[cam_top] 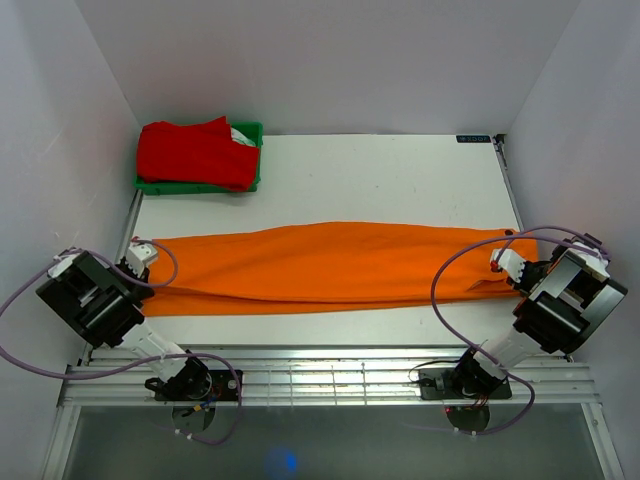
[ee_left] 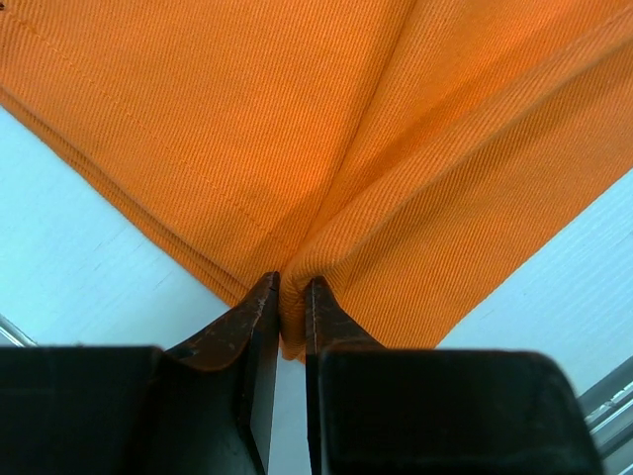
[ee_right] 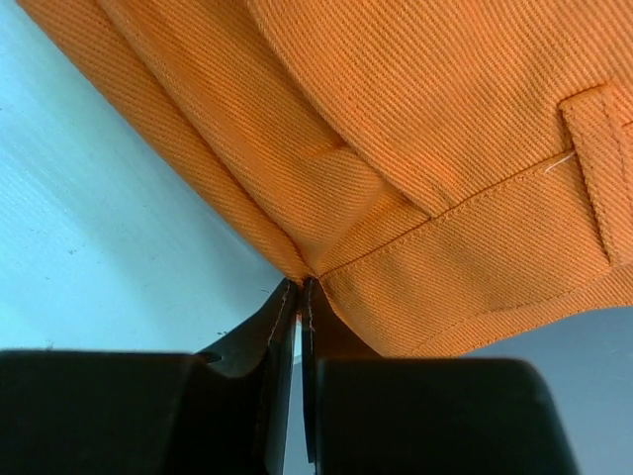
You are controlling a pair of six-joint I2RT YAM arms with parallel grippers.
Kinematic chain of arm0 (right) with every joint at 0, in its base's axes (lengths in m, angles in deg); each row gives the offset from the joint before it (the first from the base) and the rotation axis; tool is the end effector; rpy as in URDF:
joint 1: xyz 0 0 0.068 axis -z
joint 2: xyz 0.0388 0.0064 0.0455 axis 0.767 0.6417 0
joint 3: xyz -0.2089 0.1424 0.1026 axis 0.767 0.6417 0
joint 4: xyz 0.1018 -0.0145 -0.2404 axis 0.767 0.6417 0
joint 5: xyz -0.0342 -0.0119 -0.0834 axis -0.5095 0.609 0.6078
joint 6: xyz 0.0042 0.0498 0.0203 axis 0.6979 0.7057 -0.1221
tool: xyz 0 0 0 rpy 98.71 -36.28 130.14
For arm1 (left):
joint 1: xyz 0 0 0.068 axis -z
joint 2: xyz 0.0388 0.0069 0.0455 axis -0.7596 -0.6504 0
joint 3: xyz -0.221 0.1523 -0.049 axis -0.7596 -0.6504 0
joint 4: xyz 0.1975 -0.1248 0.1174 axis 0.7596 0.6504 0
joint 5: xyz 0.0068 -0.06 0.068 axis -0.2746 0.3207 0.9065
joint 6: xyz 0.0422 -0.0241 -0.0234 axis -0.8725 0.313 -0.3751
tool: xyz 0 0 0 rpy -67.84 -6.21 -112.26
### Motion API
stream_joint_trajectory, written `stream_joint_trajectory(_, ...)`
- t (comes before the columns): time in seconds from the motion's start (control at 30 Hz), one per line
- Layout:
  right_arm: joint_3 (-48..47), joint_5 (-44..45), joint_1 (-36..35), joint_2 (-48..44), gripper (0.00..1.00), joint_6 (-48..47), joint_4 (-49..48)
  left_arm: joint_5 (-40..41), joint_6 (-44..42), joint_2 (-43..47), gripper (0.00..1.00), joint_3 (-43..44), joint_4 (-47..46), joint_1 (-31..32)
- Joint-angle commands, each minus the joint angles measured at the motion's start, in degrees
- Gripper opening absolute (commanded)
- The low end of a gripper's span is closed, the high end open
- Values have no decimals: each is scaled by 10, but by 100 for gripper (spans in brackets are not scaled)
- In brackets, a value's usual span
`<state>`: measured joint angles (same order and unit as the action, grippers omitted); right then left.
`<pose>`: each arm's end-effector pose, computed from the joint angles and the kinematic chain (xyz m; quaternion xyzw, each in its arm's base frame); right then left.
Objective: Fold and stack the trousers
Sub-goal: Fold the trousers
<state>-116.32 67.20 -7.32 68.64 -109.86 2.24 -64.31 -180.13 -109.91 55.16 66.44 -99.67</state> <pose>0.2049 -0.1779 0.1646 -0.5626 0.8149 -0.0400 0.1337 0.1928 0.1985 0.1577 0.3485 0.8807 -0.1423 0.2875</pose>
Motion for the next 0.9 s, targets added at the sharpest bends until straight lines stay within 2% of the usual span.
stream_joint_trajectory(0.0,-19,56,14,8,8,4,-41,109,-35,-26,0,-36,-118,-6)
stream_joint_trajectory(0.1,-19,56,13,5,8,4,-43,95,-36,-19,2,-23,-98,-8)
stream_joint_trajectory(0.13,-21,55,14,5,8,6,-42,86,-36,-15,7,-16,-86,-9)
stream_joint_trajectory(0.2,-34,50,12,5,23,13,-20,67,-44,-4,24,12,-37,-9)
stream_joint_trajectory(0.23,-54,40,13,3,29,19,-14,55,-63,2,29,25,-13,-13)
stream_joint_trajectory(0.27,-69,18,13,3,41,26,-3,41,-74,16,34,49,37,-17)
stream_joint_trajectory(0.3,-88,4,13,3,50,39,33,16,-85,23,53,62,66,-21)
stream_joint_trajectory(0.33,-135,-12,12,3,60,43,59,7,-100,30,64,74,97,-23)
stream_joint_trajectory(0.37,-160,-27,12,4,82,47,85,1,-126,38,74,85,149,-23)
stream_joint_trajectory(0.4,-183,-56,9,6,86,50,110,-6,-137,53,75,101,170,-23)
stream_joint_trajectory(0.43,-204,-65,0,6,87,59,150,-6,-150,61,85,107,192,-25)
stream_joint_trajectory(0.5,-256,-89,-15,2,88,75,179,-5,-183,86,86,121,248,-26)
stream_joint_trajectory(0.6,-293,-113,-61,-15,86,116,223,-20,-152,125,87,128,250,-28)
stream_joint_trajectory(0.7,-274,-128,-142,-48,83,192,224,-41,-111,138,85,135,251,-28)
stream_joint_trajectory(0.73,-262,-130,-192,-59,82,215,216,-49,-95,134,85,137,249,-28)
stream_joint_trajectory(0.8,-225,-135,-251,-85,78,303,170,-75,-36,114,83,151,248,-24)
stream_joint_trajectory(0.83,-211,-133,-310,-91,76,333,154,-82,45,98,80,163,248,-16)
stream_joint_trajectory(0.87,-200,-128,-341,-96,72,364,119,-91,81,64,73,180,249,-14)
